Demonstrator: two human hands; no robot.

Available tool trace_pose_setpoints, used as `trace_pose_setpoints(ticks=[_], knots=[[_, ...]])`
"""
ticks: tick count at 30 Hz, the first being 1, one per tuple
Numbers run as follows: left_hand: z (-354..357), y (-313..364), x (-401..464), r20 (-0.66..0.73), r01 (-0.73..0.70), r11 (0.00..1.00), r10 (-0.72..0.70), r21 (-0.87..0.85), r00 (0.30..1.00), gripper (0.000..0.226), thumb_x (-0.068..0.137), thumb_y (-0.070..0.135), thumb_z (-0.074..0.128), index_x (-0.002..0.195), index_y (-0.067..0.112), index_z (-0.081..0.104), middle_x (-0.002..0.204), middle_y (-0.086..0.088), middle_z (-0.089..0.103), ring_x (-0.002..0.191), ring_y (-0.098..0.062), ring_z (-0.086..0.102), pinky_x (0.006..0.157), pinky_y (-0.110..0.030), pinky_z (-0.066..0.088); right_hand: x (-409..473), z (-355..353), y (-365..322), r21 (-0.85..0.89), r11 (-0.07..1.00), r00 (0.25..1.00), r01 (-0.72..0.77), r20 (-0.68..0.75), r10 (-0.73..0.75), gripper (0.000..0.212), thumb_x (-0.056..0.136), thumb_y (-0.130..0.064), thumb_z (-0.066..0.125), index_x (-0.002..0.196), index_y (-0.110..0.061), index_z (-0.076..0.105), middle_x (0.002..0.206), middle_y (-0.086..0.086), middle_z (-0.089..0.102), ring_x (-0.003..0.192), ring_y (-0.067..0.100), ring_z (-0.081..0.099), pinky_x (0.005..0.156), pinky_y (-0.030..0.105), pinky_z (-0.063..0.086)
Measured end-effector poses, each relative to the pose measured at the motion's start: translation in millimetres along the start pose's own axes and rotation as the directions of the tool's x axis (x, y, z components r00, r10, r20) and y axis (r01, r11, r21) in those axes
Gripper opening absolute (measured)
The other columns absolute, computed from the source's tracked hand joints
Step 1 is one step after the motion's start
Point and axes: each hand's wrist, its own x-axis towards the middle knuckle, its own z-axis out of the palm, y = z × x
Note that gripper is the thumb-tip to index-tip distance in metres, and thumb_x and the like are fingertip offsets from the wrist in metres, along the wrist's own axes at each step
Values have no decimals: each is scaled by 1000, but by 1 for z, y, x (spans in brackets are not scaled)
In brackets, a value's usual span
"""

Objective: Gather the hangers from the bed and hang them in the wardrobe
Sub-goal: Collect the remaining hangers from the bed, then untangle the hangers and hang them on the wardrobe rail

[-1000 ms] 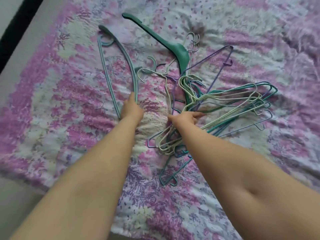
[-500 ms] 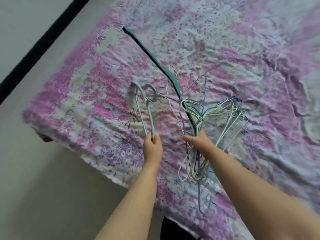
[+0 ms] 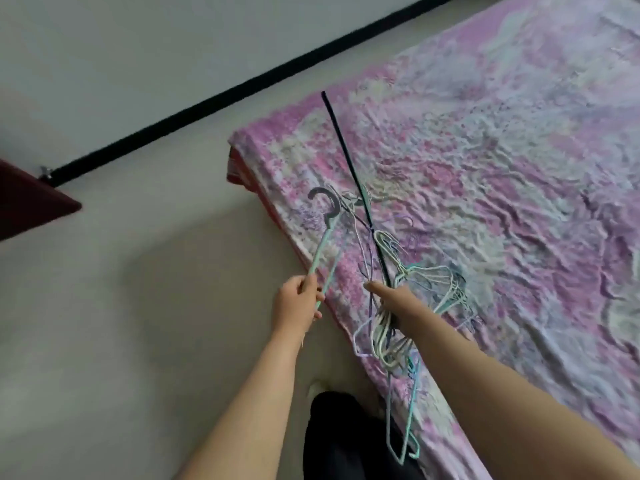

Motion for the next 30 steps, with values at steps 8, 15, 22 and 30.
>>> trace_pose_setpoints(ticks=[8, 15, 22, 30], knots=[[-208, -97, -147, -324, 182, 943, -87, 277, 942, 39, 94, 47, 40, 74, 19, 60, 69, 9, 69, 68, -15, 63, 63, -28, 50, -126, 154, 44, -195, 978, 990, 71, 137, -45, 54, 71, -46, 76, 93, 0, 57, 75, 13, 52, 59, 24, 53, 57, 31, 43], [-367, -232, -298, -542, 362, 822, -79, 440, 837, 39, 95, 48, 41, 78, 15, 54, 85, -5, 67, 84, -33, 61, 63, -33, 44, -258, 330, 117, -127, 978, 912, 165, 397, -102, 43, 70, -42, 78, 79, -7, 56, 55, 7, 46, 43, 22, 49, 50, 29, 41], [-493, -323, -430, -654, 527, 517, 87, 675, 751, 19, 86, 38, 67, 84, 19, 71, 85, -2, 65, 70, -21, 66, 56, -26, 41, -394, 514, 186, 79, 997, 691, -25, 722, -40, 27, 91, -32, 61, 111, -17, 50, 52, -3, 61, 85, 30, 72, 74, 39, 58], [-544, -381, -511, -722, 668, 286, 164, 687, 672, 30, 51, 12, 86, 60, 19, 59, 56, 3, 48, 44, -18, 49, 48, -28, 37, -465, 634, 247, -305, 948, 583, 95, 788, 195, 27, 86, -29, 68, 101, -12, 54, 145, 16, 38, 108, 44, 61, 61, 38, 57]])
